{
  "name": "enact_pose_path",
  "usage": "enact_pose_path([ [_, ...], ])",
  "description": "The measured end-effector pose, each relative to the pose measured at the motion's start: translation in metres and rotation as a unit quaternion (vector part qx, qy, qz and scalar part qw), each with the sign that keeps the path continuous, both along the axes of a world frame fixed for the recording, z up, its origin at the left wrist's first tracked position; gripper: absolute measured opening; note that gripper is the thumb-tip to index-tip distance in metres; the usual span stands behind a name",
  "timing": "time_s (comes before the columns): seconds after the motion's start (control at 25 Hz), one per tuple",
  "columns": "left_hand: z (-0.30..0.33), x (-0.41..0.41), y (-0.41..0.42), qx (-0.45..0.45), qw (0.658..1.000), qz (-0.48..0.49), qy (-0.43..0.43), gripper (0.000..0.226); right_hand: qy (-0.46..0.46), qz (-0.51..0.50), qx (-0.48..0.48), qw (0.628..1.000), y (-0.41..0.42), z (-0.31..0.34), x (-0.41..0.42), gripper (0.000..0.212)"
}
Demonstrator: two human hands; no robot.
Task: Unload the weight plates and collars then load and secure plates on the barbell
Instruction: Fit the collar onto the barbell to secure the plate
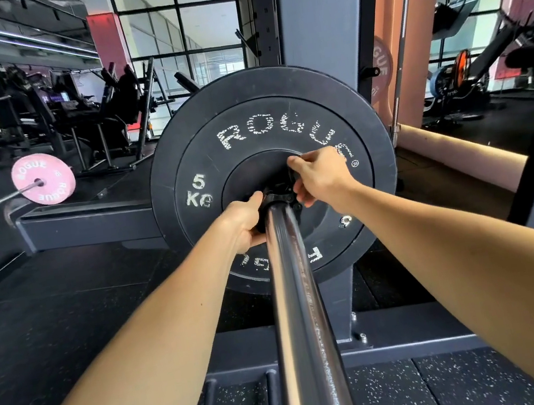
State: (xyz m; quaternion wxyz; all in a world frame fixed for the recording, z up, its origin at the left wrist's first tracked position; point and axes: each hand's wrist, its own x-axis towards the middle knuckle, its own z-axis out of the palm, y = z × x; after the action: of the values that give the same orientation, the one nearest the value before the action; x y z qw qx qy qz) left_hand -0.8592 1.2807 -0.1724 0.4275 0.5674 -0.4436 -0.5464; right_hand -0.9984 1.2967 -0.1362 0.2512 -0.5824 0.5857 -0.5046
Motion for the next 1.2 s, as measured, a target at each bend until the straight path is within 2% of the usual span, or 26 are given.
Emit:
enact_pose_path([
  [0.16,0.002,0.001,0.001,0.013,1.000,-0.005,0.010,0.035,0.134,0.001,0.000,0.991,-0.004,0.002,0.006,0.034],
  [0.36,0.001,0.001,0.001,0.021,0.999,-0.002,0.025,0.036,0.224,0.055,-0.009,0.973,-0.007,0.000,0.016,0.044],
  [0.48,0.001,0.002,0.005,0.014,1.000,-0.008,0.008,0.038,0.236,0.067,0.003,0.970,-0.006,0.004,0.017,0.042],
  [0.56,0.004,0.003,0.008,0.009,0.999,-0.022,-0.030,0.043,0.178,0.066,0.030,0.981,-0.004,0.005,0.010,0.030],
  [0.64,0.010,0.003,0.012,0.016,0.997,-0.043,-0.056,0.057,0.085,0.005,0.049,0.995,-0.006,-0.002,0.000,0.034],
  [0.72,0.017,0.002,0.012,0.036,0.996,-0.066,-0.055,0.077,0.002,-0.062,0.086,0.994,-0.009,-0.020,-0.009,0.034],
  [0.8,0.018,0.000,0.008,0.031,0.993,-0.081,-0.081,0.085,-0.068,-0.061,0.147,0.985,-0.007,-0.039,-0.009,0.024],
  [0.92,0.012,-0.003,0.005,-0.001,0.992,-0.065,-0.104,0.075,-0.161,-0.044,0.177,0.970,-0.004,-0.056,-0.002,0.016],
  [1.04,0.011,-0.006,0.007,-0.012,0.996,-0.048,-0.074,0.060,-0.221,-0.057,0.174,0.958,-0.004,-0.060,0.001,0.018],
  [1.2,0.010,-0.007,0.011,0.000,0.999,-0.031,-0.037,0.054,-0.236,-0.059,0.174,0.954,-0.011,-0.056,-0.002,0.015],
])
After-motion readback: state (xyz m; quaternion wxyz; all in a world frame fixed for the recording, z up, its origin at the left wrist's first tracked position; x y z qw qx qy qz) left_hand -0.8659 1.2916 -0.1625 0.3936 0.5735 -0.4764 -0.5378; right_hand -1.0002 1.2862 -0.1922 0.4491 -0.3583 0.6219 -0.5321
